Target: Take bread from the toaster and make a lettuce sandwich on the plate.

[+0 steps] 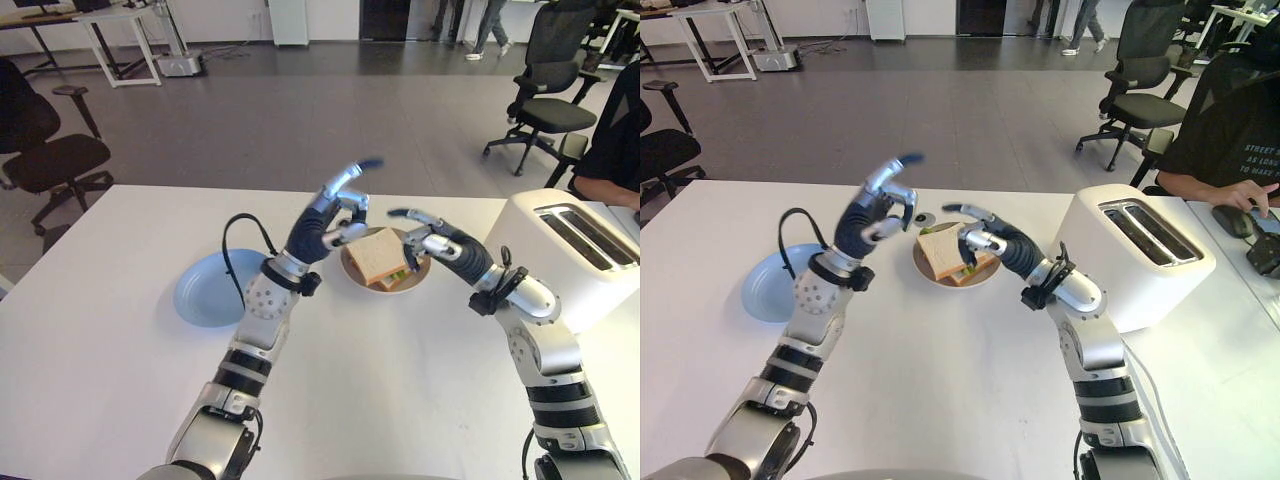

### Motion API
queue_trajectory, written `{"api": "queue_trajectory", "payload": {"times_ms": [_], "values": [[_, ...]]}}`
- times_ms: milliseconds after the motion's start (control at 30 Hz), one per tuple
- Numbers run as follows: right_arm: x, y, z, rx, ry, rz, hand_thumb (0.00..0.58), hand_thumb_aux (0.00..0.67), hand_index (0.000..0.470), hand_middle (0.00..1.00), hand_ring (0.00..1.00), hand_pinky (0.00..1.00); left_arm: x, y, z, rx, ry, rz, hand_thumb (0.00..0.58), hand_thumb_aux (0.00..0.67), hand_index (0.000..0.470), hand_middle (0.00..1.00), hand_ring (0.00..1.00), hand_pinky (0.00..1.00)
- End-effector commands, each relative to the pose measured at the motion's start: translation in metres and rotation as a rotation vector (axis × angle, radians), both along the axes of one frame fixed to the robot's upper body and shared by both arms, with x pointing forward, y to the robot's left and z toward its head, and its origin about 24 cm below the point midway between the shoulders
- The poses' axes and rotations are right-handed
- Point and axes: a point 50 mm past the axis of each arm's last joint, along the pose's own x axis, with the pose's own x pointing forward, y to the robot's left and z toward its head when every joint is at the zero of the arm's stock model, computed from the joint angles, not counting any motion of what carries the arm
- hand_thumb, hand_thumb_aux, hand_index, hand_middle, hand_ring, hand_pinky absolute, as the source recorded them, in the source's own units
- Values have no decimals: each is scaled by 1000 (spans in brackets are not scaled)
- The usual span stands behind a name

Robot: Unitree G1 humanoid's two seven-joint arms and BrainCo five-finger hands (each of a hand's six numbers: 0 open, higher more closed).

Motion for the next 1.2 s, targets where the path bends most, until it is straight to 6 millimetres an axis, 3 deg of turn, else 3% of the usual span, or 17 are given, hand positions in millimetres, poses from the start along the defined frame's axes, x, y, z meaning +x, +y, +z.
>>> {"api": "queue_trajectory", "payload": {"times_ms": [33, 133, 300, 467, 700, 1200], "values": [[-3, -8, 28, 225, -105, -231, 0, 0, 0, 0, 0, 0, -2, 11, -8, -62, 116, 121, 0, 0, 0, 0, 0, 0], [-8, -8, 37, 200, -187, -339, 0, 0, 0, 0, 0, 0, 0, 15, -10, -82, 152, 183, 0, 0, 0, 0, 0, 0], [-9, 3, 29, 152, -211, -387, 0, 0, 0, 0, 0, 0, 7, 20, -17, -105, 241, 239, 0, 0, 0, 0, 0, 0], [-8, 5, 24, 119, -226, -452, 0, 0, 0, 0, 0, 0, 20, 27, -23, -139, 266, 409, 0, 0, 0, 0, 0, 0], [-4, 1, 15, 89, -182, -507, 0, 0, 0, 0, 0, 0, 20, 30, -31, -240, 360, 238, 0, 0, 0, 0, 0, 0], [4, 7, 6, 48, -171, -509, 0, 0, 0, 0, 0, 0, 20, 36, -33, -202, 342, 261, 0, 0, 0, 0, 0, 0]]}}
